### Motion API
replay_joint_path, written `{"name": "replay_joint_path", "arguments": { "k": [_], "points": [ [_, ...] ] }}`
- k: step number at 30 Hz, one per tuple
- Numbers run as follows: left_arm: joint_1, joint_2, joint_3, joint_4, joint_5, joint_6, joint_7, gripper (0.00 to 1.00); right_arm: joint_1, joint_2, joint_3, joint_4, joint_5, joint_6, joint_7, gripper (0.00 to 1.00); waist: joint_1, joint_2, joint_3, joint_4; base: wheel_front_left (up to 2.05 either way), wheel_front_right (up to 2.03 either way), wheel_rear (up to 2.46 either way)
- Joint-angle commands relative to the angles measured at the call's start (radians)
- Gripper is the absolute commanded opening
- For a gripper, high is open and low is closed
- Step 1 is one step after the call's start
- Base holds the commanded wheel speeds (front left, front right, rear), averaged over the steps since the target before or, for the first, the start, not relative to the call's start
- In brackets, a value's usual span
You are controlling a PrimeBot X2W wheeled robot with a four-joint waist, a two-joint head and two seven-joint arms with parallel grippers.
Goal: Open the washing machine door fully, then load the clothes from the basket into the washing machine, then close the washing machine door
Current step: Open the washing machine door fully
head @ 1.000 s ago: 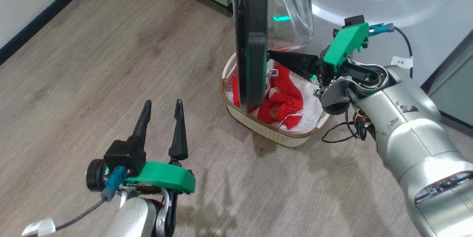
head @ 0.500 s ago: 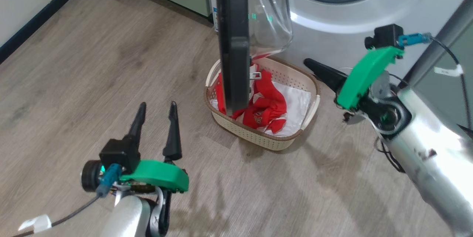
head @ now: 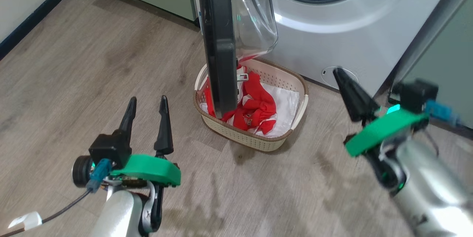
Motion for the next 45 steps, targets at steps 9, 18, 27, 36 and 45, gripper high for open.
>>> {"name": "replay_joint_path", "arguments": {
  "k": [9,18,27,36,45],
  "points": [
    [-0.035,0.009,0.06,-0.037,0.02,-0.036,-0.01,1.0,0.28,0.27,-0.319,-0.179,-0.29,0.0,-0.029,0.0,0.0,0.0,0.007,-0.017,0.0,0.0,0.0],
    [-0.03,0.009,0.036,-0.003,0.06,-0.039,-0.01,1.0,0.402,0.31,-0.398,-0.284,-0.468,0.0,-0.03,1.0,0.0,0.0,0.01,-0.014,0.0,0.0,0.0],
    [-0.02,0.009,0.03,0.008,0.065,-0.03,-0.01,1.0,0.415,0.31,-0.401,-0.297,-0.462,0.0,-0.03,1.0,0.0,0.0,-0.003,-0.02,0.0,0.0,0.0],
    [-0.013,0.009,0.02,0.009,0.06,-0.024,-0.01,1.0,0.42,0.31,-0.403,-0.297,-0.45,0.0,-0.03,1.0,0.0,0.0,-0.009,-0.018,0.0,0.0,0.0],
    [-0.019,0.009,0.02,0.008,0.053,-0.02,-0.01,1.0,0.415,0.31,-0.404,-0.296,-0.454,0.0,-0.03,1.0,0.0,0.0,-0.004,-0.009,0.0,0.0,0.0]
  ]
}}
